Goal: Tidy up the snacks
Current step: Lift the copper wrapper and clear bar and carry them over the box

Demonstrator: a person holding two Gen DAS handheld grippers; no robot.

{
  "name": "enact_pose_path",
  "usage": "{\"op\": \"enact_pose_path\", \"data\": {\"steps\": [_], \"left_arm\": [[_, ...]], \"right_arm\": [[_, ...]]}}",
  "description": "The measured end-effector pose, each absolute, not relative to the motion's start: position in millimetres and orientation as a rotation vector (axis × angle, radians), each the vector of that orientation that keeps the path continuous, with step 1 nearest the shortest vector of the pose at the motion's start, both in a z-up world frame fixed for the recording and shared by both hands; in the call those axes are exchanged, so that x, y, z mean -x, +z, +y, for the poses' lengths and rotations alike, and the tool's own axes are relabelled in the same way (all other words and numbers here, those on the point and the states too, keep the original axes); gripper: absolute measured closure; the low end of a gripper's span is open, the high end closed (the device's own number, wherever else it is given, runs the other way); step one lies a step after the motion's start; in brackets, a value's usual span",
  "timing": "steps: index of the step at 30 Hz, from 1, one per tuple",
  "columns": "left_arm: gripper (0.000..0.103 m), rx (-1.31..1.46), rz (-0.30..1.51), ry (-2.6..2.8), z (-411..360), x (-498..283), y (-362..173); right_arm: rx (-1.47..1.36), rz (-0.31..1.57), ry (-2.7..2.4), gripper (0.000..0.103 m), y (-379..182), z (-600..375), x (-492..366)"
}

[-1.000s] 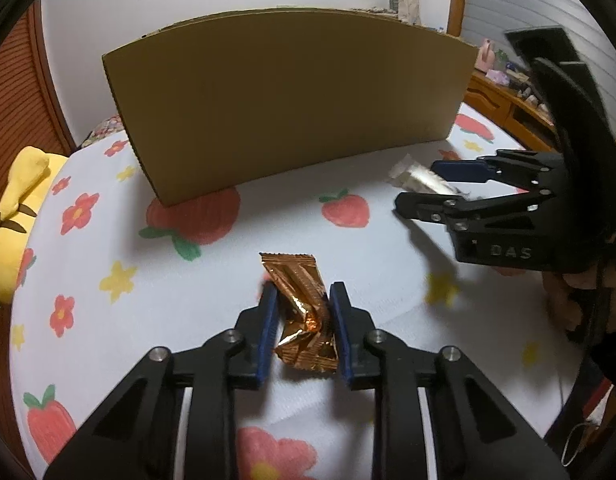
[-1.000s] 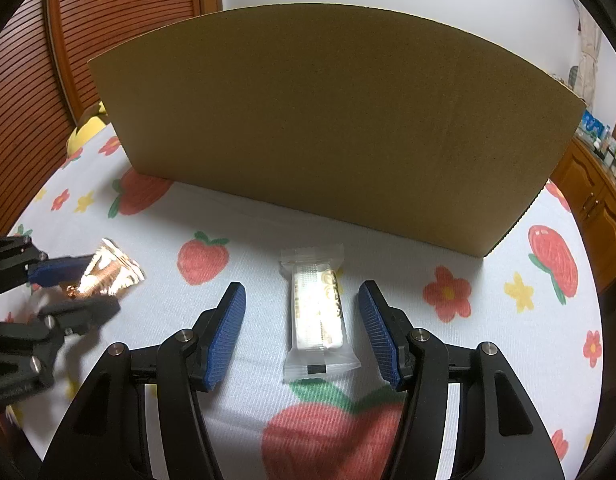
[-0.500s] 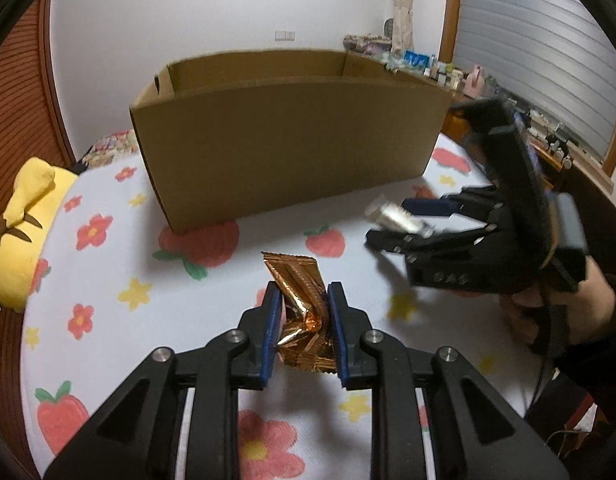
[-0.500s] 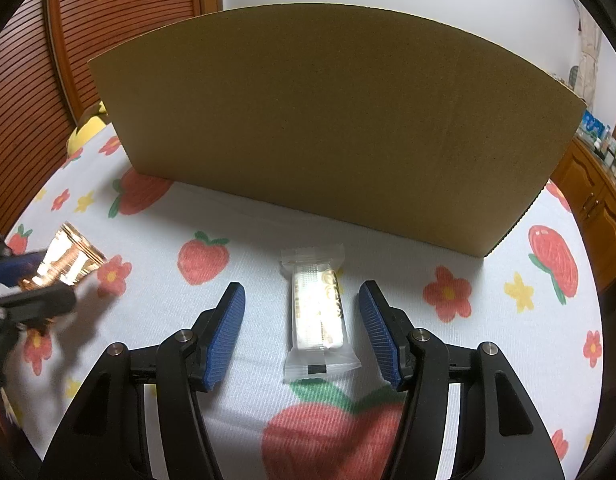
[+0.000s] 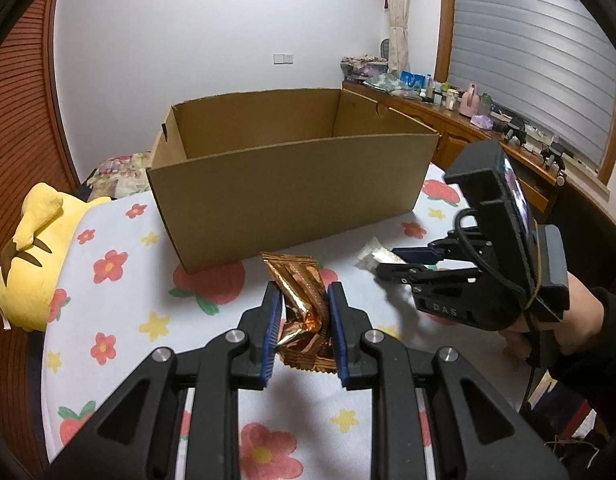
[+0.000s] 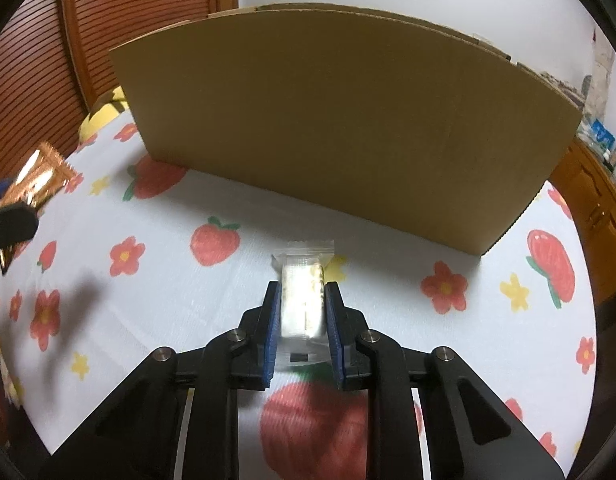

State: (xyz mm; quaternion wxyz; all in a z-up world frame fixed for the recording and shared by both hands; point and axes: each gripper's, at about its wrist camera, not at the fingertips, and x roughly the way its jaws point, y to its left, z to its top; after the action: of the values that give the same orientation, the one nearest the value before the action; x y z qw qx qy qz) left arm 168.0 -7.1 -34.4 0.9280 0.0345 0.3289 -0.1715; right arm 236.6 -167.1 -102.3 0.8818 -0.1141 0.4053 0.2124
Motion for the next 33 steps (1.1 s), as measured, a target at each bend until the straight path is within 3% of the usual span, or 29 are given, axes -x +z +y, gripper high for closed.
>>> {"op": "enact_pose_path", "data": {"steps": [17, 33], "left_arm": [[0.081, -0.094, 0.586, -0.333, -5, -198, 17], [0.081, -0.1, 0.605, -0.291, -6, -257, 33]], "right_arm": [[0.195, 0.632, 0.521, 0.084, -6, -179, -208], [0.196, 0.564, 0.55, 0.083, 30, -189, -245]]}}
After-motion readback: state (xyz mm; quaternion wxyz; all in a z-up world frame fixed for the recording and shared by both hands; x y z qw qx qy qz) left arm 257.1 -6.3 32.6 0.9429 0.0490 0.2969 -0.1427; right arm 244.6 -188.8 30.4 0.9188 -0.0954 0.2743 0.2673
